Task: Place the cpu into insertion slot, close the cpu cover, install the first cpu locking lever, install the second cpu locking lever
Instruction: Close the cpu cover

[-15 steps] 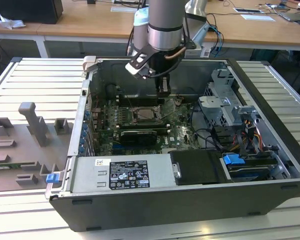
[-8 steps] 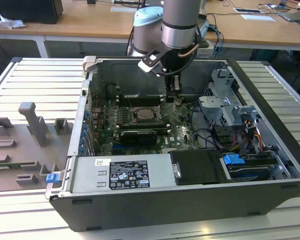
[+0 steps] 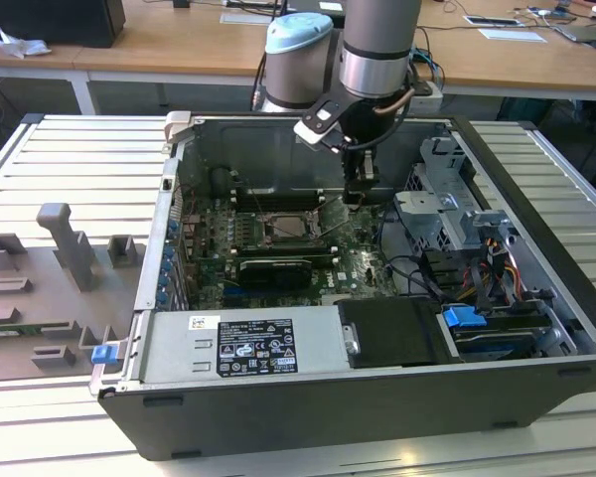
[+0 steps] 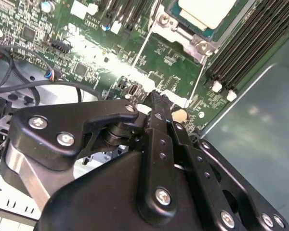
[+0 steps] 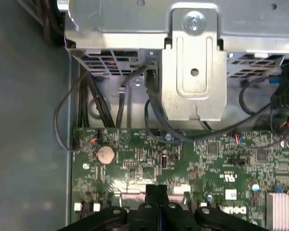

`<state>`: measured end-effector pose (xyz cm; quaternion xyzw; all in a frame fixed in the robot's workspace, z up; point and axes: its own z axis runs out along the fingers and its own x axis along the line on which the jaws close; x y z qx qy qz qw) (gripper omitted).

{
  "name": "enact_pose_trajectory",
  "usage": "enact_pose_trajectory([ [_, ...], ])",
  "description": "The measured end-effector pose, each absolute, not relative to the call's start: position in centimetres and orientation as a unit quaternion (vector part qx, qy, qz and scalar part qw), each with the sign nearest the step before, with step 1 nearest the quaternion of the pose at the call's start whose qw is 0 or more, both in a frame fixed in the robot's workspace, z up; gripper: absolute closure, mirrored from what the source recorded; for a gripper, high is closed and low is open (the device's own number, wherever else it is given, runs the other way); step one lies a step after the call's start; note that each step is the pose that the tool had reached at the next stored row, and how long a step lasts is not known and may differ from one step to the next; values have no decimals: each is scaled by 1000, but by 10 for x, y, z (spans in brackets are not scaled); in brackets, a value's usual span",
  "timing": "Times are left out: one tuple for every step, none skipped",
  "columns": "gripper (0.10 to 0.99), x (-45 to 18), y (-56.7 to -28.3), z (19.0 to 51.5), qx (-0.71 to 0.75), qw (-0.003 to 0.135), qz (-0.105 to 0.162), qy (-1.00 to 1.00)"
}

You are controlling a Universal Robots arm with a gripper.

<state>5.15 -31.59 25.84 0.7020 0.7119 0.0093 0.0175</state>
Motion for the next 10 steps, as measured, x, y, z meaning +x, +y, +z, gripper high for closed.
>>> enact_pose_trajectory([
  [980,52,-316,258,700,17,9,714],
  [980,53,-316,258,697,17,9,717],
  [980,56,-316,257,695,17,9,719],
  [980,58,-316,256,695,17,9,719],
  [980,59,-315,256,695,16,9,719],
  [980,61,-315,255,695,16,8,719],
  [980,63,-315,255,695,16,8,719],
  [980,64,-315,254,695,16,8,719],
  [980,65,-315,252,695,16,8,719],
  [980,66,-315,250,695,16,8,719],
])
